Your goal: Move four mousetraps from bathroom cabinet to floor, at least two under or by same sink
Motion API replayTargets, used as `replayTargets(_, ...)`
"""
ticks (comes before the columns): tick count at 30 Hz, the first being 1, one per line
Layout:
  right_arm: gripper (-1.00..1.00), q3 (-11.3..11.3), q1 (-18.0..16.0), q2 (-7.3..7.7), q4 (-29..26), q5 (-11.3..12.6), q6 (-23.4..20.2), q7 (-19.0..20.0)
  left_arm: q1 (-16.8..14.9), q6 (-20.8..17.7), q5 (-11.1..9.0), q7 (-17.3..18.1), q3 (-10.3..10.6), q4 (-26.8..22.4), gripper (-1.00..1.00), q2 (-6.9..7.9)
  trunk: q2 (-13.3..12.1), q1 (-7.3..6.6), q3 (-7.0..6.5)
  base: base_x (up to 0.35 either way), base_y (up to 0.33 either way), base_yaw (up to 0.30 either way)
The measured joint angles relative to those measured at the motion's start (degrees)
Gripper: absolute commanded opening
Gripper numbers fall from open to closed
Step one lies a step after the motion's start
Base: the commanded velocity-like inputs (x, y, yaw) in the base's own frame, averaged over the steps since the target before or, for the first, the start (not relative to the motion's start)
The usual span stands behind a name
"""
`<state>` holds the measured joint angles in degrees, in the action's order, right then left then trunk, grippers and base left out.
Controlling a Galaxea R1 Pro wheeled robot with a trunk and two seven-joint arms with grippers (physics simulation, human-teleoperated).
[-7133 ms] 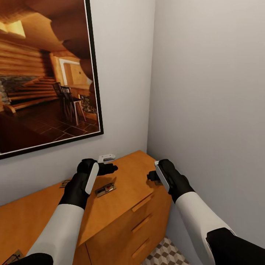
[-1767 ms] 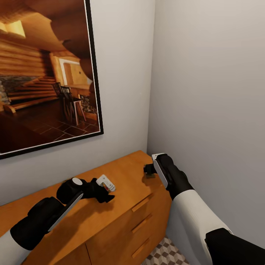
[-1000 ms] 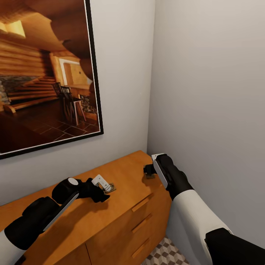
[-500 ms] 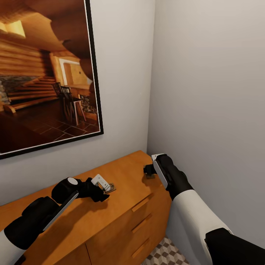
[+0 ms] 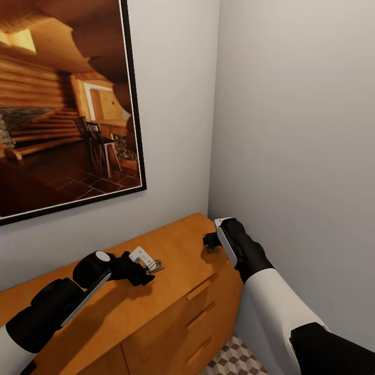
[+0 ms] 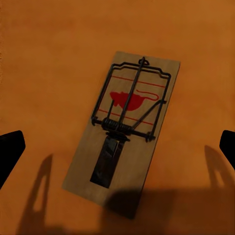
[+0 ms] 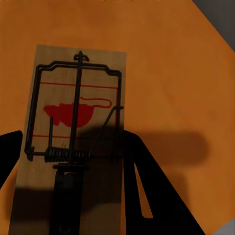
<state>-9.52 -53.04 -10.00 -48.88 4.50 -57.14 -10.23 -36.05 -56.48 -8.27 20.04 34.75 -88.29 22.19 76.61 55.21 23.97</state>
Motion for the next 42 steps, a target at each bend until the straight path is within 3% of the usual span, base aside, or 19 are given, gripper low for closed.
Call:
replayTargets(12,-1.00,0.0,0.0,0.00,0.0,0.0,0.0,-0.1,0.0,-0.1,0.0,0.0,-0.2,1.0,1.00,-0.24,0.0,0.00,0.00,0.000,0.000,0.000)
replayTargets(25,-1.00,0.0,0.0,0.00,0.0,-0.1,0.0,-0.1,0.0,0.2,-0.4,0.0,-2.8,1.0,1.00,-0.40,0.0,0.00,0.00,0.000,0.000,0.000)
replayTargets(42,-1.00,-0.1,0.0,0.00,0.0,-0.1,0.1,-0.1,0.0,0.9,-0.4,0.0,-2.0,0.9,1.00,-0.88,0.4,0.21,0.18,0.000,0.000,0.000)
